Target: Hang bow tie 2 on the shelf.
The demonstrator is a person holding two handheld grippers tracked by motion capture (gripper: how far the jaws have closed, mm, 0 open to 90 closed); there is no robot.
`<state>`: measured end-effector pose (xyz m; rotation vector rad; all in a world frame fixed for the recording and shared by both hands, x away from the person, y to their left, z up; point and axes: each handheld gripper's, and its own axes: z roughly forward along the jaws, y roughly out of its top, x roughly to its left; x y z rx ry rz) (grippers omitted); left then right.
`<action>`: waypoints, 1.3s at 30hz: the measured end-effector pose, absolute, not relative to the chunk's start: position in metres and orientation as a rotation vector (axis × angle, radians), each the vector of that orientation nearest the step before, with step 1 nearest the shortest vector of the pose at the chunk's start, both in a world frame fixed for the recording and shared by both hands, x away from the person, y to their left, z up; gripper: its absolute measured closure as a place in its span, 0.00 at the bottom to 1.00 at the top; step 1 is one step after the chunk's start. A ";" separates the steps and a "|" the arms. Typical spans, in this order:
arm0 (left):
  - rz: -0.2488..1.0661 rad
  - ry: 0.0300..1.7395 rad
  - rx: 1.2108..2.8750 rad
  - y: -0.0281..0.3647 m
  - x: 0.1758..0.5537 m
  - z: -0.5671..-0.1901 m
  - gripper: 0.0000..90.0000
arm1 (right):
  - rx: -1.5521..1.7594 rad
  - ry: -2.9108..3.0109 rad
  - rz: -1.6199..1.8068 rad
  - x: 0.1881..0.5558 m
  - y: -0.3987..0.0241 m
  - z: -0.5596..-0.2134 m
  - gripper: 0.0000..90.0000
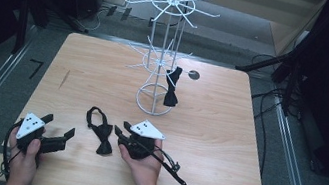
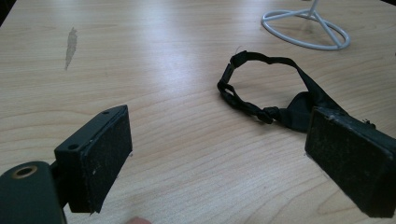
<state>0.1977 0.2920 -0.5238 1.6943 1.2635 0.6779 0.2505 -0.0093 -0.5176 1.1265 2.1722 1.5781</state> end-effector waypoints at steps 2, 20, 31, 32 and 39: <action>0.678 1.263 1.695 0.292 0.198 -0.524 0.09 | 1.130 2.191 1.576 0.250 -0.005 -0.520 0.71; 0.677 1.262 1.700 0.292 0.198 -0.524 0.09 | 1.171 2.328 1.514 0.245 0.027 -0.537 0.65; 0.672 1.261 1.702 0.292 0.198 -0.524 0.09 | 1.209 2.368 1.427 0.249 0.035 -0.540 0.64; 0.673 1.261 1.702 0.292 0.198 -0.524 0.09 | 1.209 2.372 1.422 0.249 0.035 -0.540 0.64; 0.675 1.260 1.702 0.291 0.198 -0.524 0.09 | 1.212 2.392 1.358 0.249 0.038 -0.540 0.65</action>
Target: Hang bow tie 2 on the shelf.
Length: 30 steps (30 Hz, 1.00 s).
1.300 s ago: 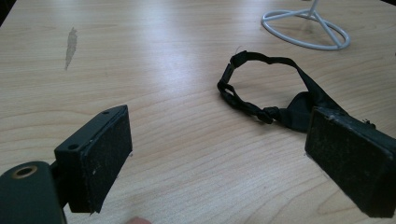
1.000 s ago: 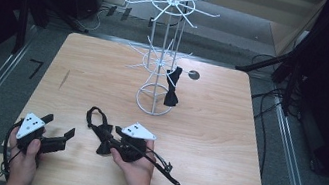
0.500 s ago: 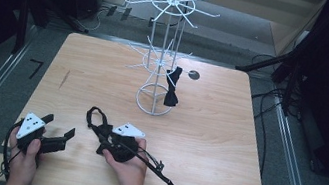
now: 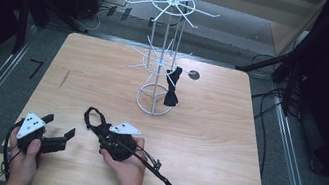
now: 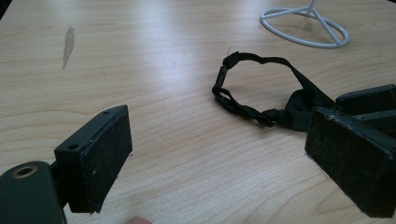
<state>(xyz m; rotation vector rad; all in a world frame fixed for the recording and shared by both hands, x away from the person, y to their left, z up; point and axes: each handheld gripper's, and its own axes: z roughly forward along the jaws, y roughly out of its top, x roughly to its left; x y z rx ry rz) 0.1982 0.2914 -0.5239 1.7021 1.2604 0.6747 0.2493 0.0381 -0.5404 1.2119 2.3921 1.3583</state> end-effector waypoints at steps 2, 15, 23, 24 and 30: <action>0.674 1.261 1.702 0.291 0.198 -0.524 0.09 | 1.198 2.388 1.341 0.249 0.039 -0.540 0.68; 0.676 1.261 1.702 0.291 0.198 -0.524 0.09 | 1.115 2.388 1.273 0.246 0.040 -0.540 0.85; 0.672 1.261 1.703 0.292 0.198 -0.524 0.09 | 1.117 2.323 1.301 0.243 0.037 -0.538 0.86; 0.671 1.261 1.703 0.292 0.198 -0.524 0.09 | 1.101 2.297 1.320 0.240 0.036 -0.538 0.86; 0.669 1.260 1.703 0.292 0.198 -0.524 0.09 | 1.091 2.229 1.364 0.237 0.031 -0.535 0.86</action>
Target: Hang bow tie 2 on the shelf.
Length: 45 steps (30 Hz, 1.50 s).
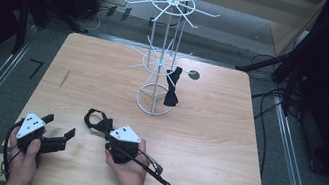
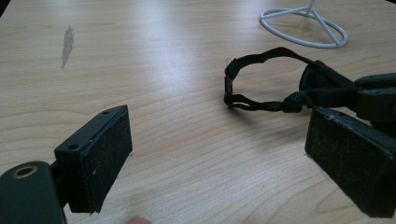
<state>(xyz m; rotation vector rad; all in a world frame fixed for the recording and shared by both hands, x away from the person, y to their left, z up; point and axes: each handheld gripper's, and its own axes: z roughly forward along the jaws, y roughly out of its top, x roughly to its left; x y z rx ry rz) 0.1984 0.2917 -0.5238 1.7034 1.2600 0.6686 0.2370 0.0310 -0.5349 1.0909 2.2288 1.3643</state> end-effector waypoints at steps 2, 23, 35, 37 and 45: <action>0.669 1.259 1.704 0.292 0.198 -0.524 0.09 | 1.080 2.204 1.389 0.236 0.028 -0.531 0.86; 0.667 1.261 1.704 0.292 0.198 -0.524 0.09 | 1.036 2.100 1.466 0.235 0.013 -0.505 0.86; 0.667 1.261 1.705 0.292 0.198 -0.524 0.09 | 1.015 2.039 1.500 0.235 0.004 -0.494 0.86; 0.668 1.261 1.704 0.292 0.198 -0.524 0.09 | 1.006 2.034 1.504 0.235 0.003 -0.493 0.86; 0.667 1.259 1.704 0.292 0.198 -0.524 0.09 | 1.003 2.009 1.526 0.234 0.000 -0.487 0.86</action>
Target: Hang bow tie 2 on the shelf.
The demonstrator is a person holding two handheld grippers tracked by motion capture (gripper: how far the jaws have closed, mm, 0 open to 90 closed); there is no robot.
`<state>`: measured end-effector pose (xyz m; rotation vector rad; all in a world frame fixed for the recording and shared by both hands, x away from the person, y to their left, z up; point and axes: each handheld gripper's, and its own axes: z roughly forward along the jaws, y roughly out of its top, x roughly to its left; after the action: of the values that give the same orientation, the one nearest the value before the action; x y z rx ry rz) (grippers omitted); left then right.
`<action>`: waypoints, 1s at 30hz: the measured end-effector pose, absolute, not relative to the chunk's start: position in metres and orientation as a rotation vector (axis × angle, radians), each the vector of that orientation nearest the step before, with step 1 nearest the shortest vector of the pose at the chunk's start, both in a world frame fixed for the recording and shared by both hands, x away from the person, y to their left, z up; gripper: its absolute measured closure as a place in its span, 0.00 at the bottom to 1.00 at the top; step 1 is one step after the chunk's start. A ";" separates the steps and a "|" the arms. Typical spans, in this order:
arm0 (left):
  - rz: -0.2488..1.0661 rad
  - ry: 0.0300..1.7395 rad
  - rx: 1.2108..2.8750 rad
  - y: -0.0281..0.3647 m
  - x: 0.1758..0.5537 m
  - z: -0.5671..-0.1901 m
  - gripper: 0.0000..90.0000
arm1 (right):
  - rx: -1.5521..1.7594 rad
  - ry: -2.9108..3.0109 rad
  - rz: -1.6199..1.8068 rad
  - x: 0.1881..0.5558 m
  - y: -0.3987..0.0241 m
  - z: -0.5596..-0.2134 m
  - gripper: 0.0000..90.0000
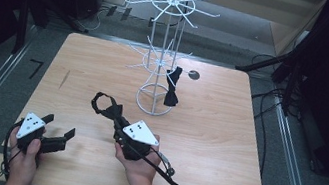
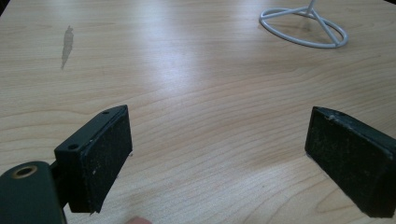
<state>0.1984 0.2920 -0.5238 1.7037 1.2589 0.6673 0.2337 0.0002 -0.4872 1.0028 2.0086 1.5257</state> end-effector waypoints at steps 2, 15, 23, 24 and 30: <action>0.669 1.257 1.704 0.292 0.198 -0.524 0.09 | 1.001 2.008 1.526 0.234 0.000 -0.487 0.86; 0.683 1.258 1.710 0.290 0.198 -0.524 0.09 | 0.974 1.982 1.544 0.231 -0.011 -0.476 0.86; 0.677 1.257 1.705 0.291 0.198 -0.524 0.09 | 0.953 1.962 1.572 0.229 -0.010 -0.473 0.86; 0.675 1.257 1.704 0.291 0.198 -0.524 0.09 | 0.948 1.958 1.580 0.229 -0.010 -0.473 0.86; 0.674 1.257 1.703 0.291 0.198 -0.524 0.09 | 0.911 1.927 1.582 0.228 -0.010 -0.471 0.86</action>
<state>0.1982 0.2911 -0.5239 1.7031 1.2573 0.6741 0.2280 -0.0099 -0.4711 0.9105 1.9266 1.5818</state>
